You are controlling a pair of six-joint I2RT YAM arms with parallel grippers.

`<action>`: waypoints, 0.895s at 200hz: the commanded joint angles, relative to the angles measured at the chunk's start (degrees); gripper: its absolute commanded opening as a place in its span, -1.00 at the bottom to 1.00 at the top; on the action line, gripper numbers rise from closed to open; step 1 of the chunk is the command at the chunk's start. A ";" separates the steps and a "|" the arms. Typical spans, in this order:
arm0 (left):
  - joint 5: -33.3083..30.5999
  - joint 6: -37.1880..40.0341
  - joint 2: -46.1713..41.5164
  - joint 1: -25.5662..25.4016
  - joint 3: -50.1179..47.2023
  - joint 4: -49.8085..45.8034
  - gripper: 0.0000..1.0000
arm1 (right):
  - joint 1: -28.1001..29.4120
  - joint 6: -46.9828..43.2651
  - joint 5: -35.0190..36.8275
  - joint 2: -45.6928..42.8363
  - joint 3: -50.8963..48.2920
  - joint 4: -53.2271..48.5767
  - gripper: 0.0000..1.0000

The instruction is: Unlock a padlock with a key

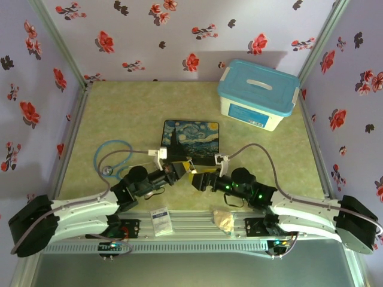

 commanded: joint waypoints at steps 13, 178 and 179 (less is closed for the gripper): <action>-3.58 -4.02 -2.34 0.61 -0.03 2.19 -1.00 | -0.51 2.50 -5.39 5.43 2.57 19.19 0.98; -6.05 -5.80 -4.09 0.49 -1.93 4.95 -1.00 | -3.27 10.45 -9.39 21.24 1.08 42.77 -0.47; -6.05 -5.76 -4.08 0.49 -1.93 4.97 -1.00 | -3.27 10.42 -9.35 21.23 1.06 42.75 -0.48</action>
